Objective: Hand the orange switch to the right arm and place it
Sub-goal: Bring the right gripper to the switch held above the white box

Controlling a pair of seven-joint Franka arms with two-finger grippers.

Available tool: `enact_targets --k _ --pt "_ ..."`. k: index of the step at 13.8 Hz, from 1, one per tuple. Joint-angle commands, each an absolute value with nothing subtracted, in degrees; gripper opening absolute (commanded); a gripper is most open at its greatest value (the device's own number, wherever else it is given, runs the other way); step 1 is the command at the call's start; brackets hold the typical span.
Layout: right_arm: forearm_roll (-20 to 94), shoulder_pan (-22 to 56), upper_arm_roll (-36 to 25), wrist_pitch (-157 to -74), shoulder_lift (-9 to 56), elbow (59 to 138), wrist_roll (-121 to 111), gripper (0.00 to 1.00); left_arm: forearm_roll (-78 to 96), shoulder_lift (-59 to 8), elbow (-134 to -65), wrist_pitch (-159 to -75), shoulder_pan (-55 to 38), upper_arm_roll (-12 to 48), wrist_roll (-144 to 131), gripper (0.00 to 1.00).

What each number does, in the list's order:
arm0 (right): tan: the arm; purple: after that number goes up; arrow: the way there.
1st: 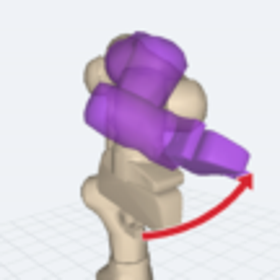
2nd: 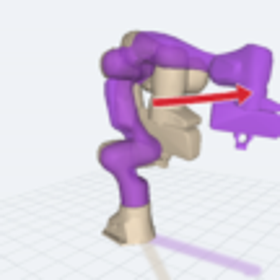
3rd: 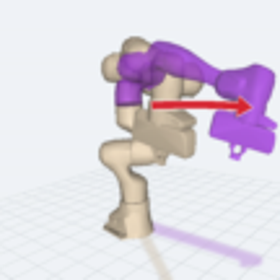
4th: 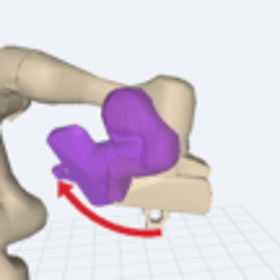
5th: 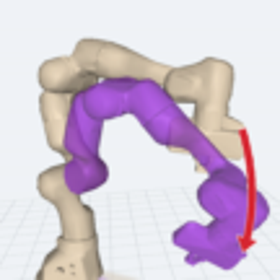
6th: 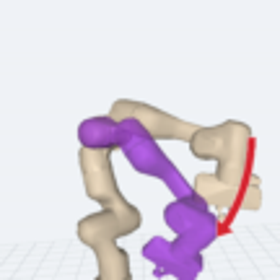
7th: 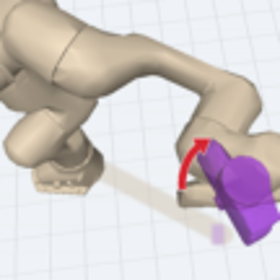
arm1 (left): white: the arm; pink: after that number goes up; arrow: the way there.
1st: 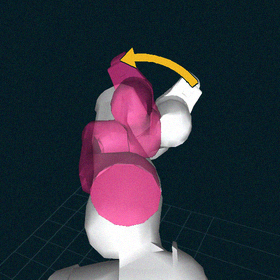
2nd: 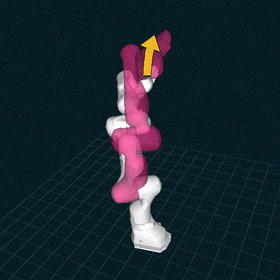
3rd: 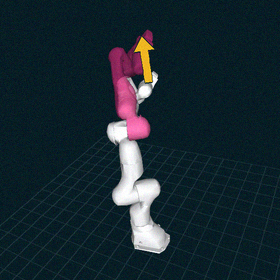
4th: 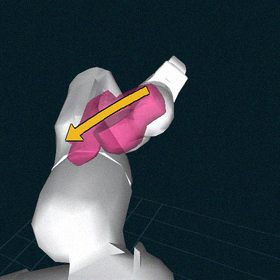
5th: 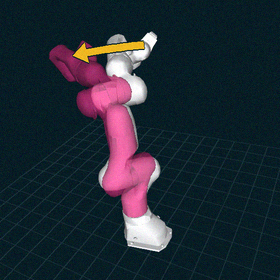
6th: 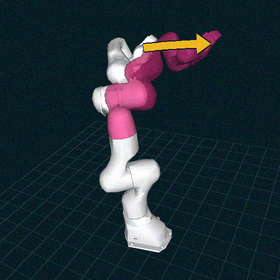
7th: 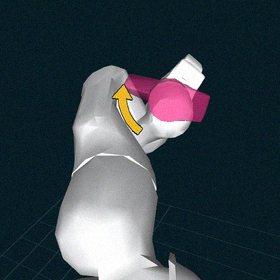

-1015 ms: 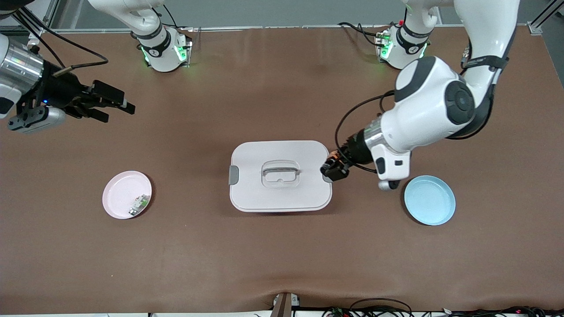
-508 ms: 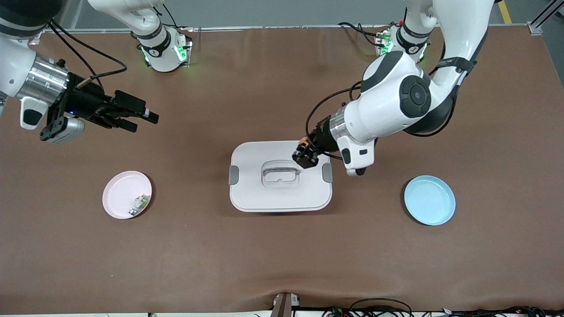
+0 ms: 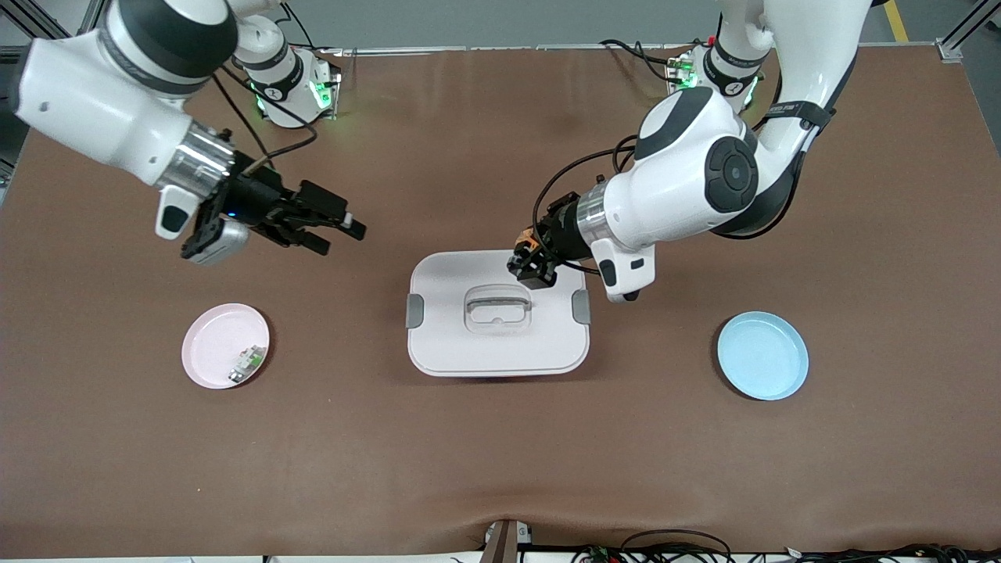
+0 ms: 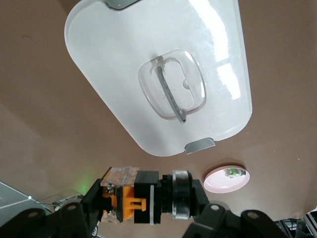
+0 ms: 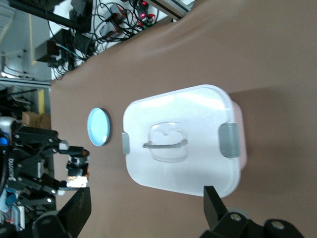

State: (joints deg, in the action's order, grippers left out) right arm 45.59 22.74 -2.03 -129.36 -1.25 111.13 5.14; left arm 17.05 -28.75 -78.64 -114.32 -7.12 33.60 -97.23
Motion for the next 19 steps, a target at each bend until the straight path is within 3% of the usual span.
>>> enact_targets --k 1,4,10,19 --pt "53.66 28.45 -2.64 -137.16 -1.42 113.82 6.24 1.00 17.93 -29.27 -77.08 -112.76 -7.56 33.66 -99.31 0.02" --pt "60.62 35.22 -2.64 -144.47 2.27 113.82 6.15 1.00 17.93 -29.27 -77.08 -112.76 -8.09 33.49 -99.40 0.02" --pt "76.71 44.20 -2.72 -149.32 8.96 111.36 6.15 1.00 17.84 -29.27 -77.08 -112.76 -8.17 33.49 -99.40 0.02" --pt "83.94 43.34 -3.08 -150.29 9.49 109.25 6.15 1.00 17.75 -29.27 -77.08 -112.76 -8.17 33.49 -99.40 0.02"
